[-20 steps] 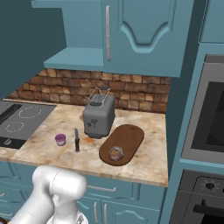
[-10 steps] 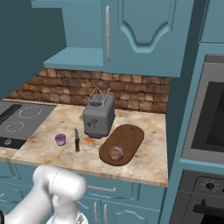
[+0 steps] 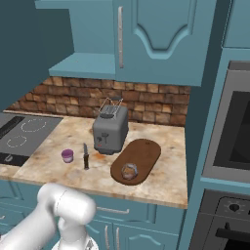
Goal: Pick the bread, place it on the cutting board, pick the jam, place it on the counter, and close the cabinet.
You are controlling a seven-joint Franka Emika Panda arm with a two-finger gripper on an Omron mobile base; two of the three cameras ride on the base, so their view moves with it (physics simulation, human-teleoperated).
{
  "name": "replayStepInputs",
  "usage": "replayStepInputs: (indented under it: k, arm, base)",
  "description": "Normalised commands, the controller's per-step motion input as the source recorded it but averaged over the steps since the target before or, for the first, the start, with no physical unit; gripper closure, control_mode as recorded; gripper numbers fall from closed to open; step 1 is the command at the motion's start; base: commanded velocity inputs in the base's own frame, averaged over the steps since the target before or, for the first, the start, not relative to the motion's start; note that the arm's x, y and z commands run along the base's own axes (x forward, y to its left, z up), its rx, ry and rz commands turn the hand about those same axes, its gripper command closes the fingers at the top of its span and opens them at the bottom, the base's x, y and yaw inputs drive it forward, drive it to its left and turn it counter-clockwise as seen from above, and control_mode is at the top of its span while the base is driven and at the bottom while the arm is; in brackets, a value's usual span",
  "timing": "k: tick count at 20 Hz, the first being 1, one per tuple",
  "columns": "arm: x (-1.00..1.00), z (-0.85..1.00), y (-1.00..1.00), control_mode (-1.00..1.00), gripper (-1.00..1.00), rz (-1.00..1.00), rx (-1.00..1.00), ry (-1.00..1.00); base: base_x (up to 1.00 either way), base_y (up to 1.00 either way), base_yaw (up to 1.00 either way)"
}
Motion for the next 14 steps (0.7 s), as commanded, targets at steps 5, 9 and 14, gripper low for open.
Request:
replayStepInputs:
  k: [5, 9, 14]
  arm:
    - [0.0, 0.0, 0.0, -1.0, -1.0, -0.12, 0.0, -0.03]
    - [0.0, 0.0, -0.03, -1.0, -1.0, -0.1, 0.0, -0.02]
    - [0.0, 0.0, -0.08, -1.0, -1.0, -0.07, 0.0, -0.03]
  base:
    - [0.0, 0.0, 0.0]
    - [0.0, 0.0, 0.0]
    - [0.0, 0.0, 0.0]
